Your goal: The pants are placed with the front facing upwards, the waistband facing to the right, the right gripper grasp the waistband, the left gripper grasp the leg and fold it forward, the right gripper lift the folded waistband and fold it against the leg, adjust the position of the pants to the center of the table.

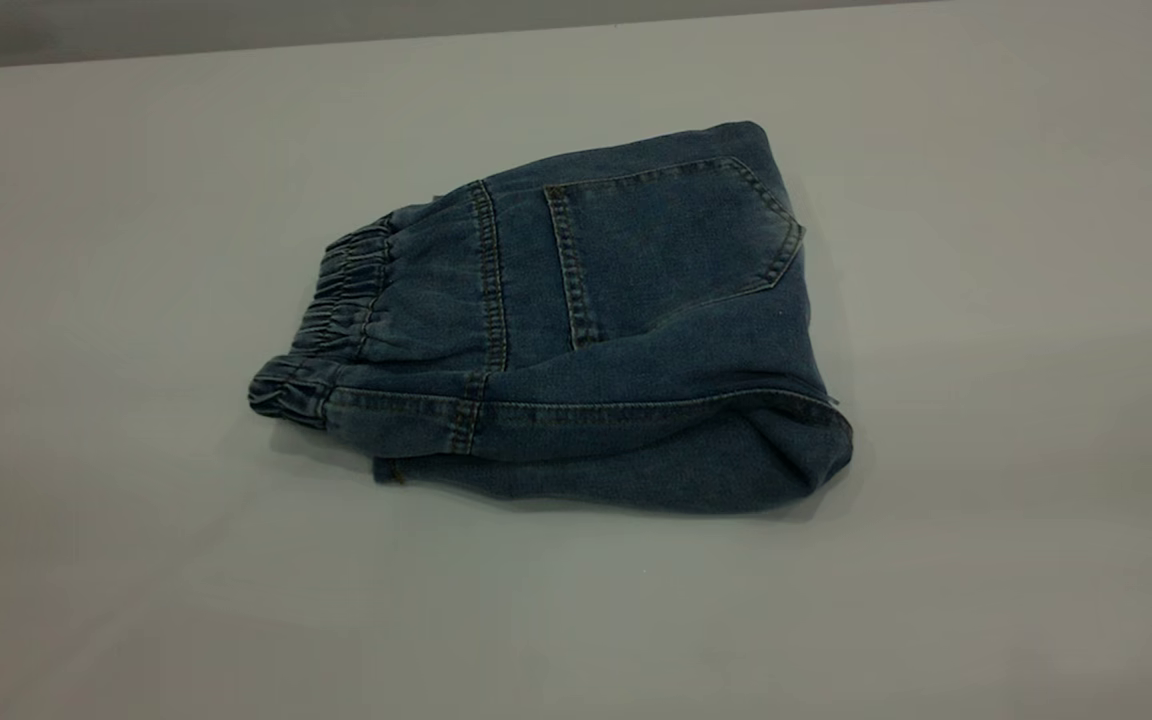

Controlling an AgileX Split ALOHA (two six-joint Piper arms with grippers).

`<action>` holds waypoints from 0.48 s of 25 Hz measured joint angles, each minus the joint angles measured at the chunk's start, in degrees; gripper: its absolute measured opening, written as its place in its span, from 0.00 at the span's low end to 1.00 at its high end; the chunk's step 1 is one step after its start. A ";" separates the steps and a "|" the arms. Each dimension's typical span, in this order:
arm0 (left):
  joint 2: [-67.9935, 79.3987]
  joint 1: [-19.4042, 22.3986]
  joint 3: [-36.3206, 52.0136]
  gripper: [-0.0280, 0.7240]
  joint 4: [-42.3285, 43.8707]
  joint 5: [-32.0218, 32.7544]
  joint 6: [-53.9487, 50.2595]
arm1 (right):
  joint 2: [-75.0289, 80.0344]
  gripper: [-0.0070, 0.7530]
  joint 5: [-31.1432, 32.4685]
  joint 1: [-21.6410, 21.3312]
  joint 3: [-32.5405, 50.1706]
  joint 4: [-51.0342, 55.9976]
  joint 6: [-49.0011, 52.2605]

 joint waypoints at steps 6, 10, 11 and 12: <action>-5.43 7.80 -0.11 0.55 0.01 0.11 0.00 | 0.00 0.52 0.00 0.00 0.00 0.02 -0.02; -5.43 8.78 -0.11 0.55 -0.01 0.11 0.00 | 0.00 0.52 0.00 0.07 0.00 0.02 -0.02; -5.43 8.78 -0.11 0.55 -0.01 0.11 0.00 | 0.00 0.52 0.00 0.07 0.00 0.02 -0.02; -5.43 8.78 -0.11 0.55 -0.01 0.11 0.00 | 0.00 0.52 0.00 0.07 0.00 0.02 -0.02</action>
